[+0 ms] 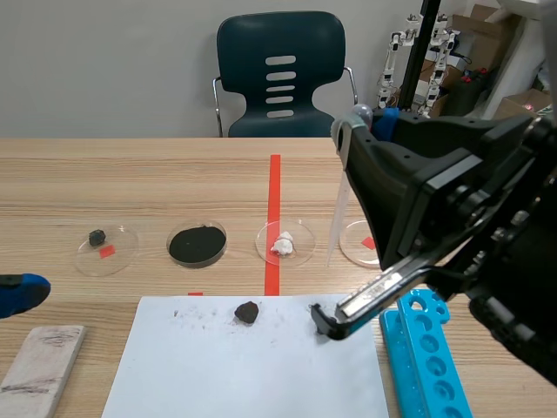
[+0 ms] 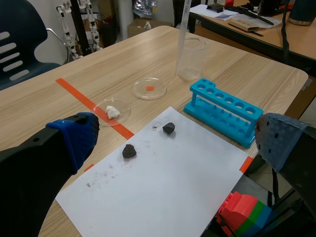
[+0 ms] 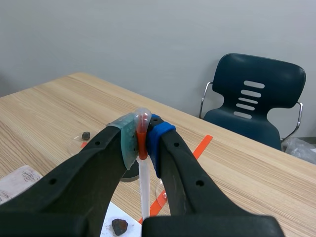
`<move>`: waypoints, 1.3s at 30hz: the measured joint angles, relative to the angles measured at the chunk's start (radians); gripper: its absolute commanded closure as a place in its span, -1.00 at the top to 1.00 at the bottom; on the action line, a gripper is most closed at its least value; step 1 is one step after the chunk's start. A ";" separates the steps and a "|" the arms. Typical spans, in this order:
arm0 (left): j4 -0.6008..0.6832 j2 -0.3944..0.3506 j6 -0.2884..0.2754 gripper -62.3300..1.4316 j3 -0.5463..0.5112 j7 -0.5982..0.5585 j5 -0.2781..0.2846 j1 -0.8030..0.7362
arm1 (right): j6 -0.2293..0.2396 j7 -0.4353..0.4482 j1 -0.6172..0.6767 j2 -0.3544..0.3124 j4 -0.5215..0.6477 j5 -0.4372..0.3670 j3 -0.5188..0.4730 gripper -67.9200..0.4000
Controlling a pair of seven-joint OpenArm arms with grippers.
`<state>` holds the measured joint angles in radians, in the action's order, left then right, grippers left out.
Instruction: Put the dropper in the beaker
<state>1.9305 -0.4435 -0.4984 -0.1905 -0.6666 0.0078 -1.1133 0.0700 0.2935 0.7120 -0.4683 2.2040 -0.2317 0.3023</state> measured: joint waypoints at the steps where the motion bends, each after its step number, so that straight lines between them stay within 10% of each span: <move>1: 0.000 0.000 0.000 1.00 0.000 0.000 0.000 0.000 | 0.000 0.000 0.000 0.000 0.000 0.000 0.000 -0.96; 24: 0.000 0.000 0.000 1.00 0.000 0.000 0.000 0.000 | 0.000 0.000 0.000 0.000 0.000 0.000 -0.004 -0.96; 39: 0.000 0.000 0.000 1.00 0.000 0.000 0.000 0.000 | -0.026 -0.037 -0.049 0.000 -0.001 -0.077 -0.242 -0.96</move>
<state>1.9305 -0.4431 -0.4984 -0.1905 -0.6666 0.0078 -1.1133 0.0441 0.2569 0.6632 -0.4683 2.2032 -0.3088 0.0601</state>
